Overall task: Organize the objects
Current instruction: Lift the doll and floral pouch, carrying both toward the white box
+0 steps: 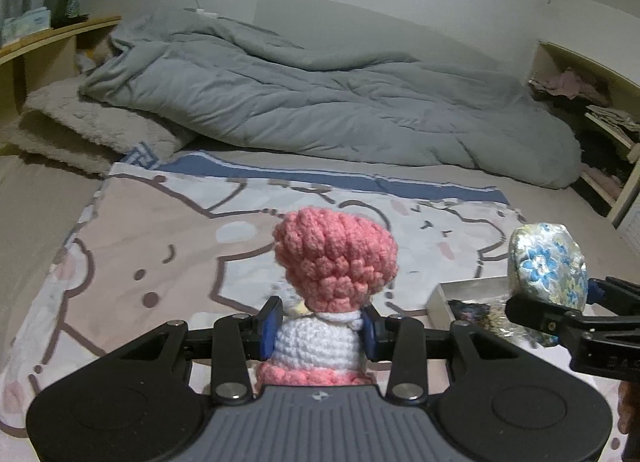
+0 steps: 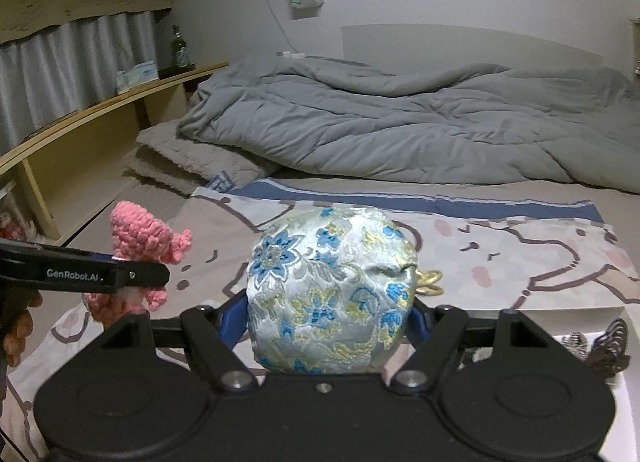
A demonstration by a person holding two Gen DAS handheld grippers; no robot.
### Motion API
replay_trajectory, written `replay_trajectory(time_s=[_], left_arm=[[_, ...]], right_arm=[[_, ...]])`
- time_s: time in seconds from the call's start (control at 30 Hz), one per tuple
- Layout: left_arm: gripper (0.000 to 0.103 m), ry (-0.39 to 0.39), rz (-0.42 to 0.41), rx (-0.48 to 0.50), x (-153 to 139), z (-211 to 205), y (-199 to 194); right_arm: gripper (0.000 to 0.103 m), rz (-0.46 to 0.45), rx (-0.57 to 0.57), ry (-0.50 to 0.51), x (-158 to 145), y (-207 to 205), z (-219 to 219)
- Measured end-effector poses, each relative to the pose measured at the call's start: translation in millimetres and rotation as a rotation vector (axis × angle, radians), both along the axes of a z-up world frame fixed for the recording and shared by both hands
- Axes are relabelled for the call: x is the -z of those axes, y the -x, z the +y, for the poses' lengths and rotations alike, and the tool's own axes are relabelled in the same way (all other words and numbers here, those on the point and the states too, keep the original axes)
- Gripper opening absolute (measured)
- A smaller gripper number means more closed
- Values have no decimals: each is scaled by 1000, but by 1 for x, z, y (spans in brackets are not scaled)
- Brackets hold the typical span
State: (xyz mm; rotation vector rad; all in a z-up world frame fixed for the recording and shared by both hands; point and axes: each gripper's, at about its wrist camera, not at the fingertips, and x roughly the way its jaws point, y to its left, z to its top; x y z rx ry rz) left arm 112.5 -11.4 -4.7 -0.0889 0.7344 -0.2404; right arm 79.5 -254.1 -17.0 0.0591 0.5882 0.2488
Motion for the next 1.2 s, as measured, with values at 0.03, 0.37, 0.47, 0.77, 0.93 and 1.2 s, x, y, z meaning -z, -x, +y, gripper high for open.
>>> replay_trajectory(time_s=[0.03,0.37,0.47,0.77,0.93,1.2], left_arm=[[41,6,1,9,0,-4,0],[41,82,40,88,7,-55,-6],[41,86,44,112,9,-72,-7],[41,105,78,192,19,-124,-8],[41,114,111,239,27,-155,-13],[41,127,163,299,41,-199,-15]], right_arm=[[76,0,7,1,0,1,-3],[76,15,98,14,1,9,-50],[76,20,127,16,3,12,-66],[76,40,217,16,12,27,-116],[76,55,258,21,19,36,-143],[76,91,305,41,32,49,-177]])
